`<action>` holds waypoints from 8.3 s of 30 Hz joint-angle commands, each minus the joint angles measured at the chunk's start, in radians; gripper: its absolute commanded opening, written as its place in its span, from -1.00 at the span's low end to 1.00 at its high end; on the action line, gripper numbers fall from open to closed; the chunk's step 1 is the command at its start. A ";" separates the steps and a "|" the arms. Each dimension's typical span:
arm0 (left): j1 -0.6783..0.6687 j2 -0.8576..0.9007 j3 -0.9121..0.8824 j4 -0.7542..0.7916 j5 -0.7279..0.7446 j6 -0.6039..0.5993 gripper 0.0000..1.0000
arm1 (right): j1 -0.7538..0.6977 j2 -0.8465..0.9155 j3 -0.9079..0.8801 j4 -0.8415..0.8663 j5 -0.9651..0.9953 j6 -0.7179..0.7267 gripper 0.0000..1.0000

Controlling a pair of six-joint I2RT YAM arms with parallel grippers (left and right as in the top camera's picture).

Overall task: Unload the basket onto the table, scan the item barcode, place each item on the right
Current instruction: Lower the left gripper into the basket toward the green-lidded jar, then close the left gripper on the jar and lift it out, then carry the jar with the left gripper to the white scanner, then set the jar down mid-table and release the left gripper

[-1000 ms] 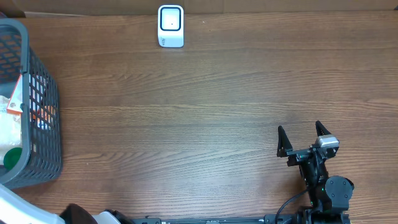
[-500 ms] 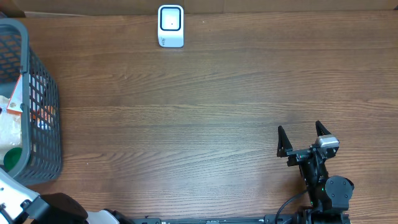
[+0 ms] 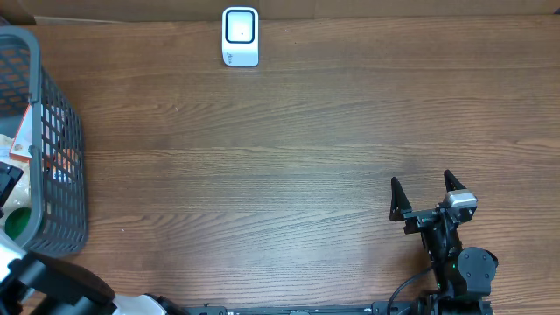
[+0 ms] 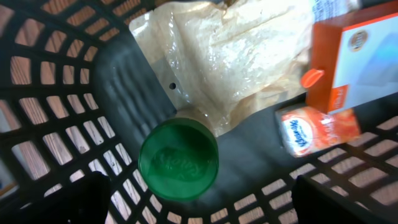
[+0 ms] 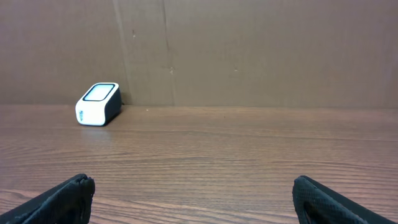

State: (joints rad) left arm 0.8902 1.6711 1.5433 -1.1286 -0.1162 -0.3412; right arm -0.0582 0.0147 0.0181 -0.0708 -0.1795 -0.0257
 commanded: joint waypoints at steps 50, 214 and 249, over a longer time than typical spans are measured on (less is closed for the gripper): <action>0.002 0.192 0.008 -0.051 0.011 0.032 0.99 | -0.004 -0.011 -0.010 0.005 -0.005 0.003 1.00; -1.343 0.526 0.257 -0.060 0.203 -0.070 0.04 | -0.004 -0.011 -0.010 0.006 -0.005 0.003 1.00; -1.133 0.139 0.711 -0.276 0.017 -0.084 0.77 | -0.004 -0.011 -0.010 0.005 -0.005 0.003 1.00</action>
State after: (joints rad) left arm -0.3126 1.9633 2.2013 -1.3731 0.0090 -0.4168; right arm -0.0582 0.0147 0.0181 -0.0704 -0.1799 -0.0257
